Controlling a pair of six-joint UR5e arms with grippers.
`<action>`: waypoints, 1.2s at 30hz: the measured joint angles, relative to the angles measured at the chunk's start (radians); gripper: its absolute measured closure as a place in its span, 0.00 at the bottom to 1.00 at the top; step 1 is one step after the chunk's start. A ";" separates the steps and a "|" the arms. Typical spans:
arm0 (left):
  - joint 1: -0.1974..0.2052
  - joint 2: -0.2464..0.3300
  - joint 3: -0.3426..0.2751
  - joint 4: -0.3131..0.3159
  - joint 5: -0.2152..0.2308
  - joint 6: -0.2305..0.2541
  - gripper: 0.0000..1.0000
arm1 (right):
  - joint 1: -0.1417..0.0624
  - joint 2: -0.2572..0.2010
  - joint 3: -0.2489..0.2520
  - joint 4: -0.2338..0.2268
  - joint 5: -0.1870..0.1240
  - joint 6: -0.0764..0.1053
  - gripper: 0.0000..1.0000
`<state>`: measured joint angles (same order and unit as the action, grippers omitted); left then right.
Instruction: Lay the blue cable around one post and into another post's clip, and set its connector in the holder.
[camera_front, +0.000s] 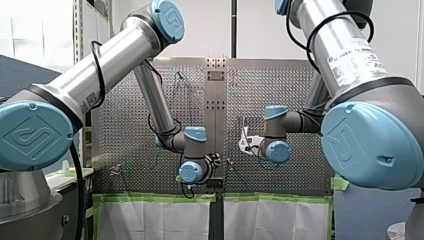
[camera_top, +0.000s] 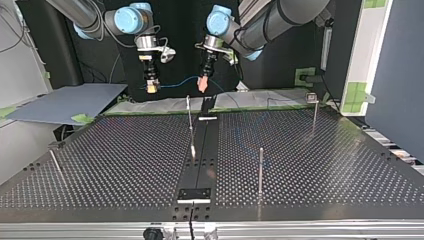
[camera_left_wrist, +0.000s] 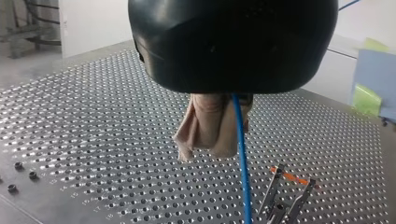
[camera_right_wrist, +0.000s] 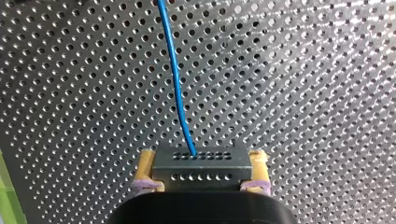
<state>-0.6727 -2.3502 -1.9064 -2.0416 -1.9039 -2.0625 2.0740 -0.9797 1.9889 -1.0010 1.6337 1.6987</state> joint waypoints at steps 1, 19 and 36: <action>-0.001 0.000 0.000 0.000 -0.001 0.008 0.93 | -0.002 0.004 0.000 -0.006 0.000 0.001 1.00; -0.008 -0.114 0.090 0.004 -0.013 0.095 0.93 | -0.050 0.135 -0.047 -0.085 -0.001 0.026 1.00; 0.012 -0.170 0.192 -0.081 -0.045 0.195 0.93 | -0.077 0.272 -0.175 -0.036 -0.003 0.019 1.00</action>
<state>-0.6606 -2.5204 -1.7148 -2.1225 -1.9493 -1.8675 1.9966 -0.7078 1.8138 -1.0369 1.6307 1.7172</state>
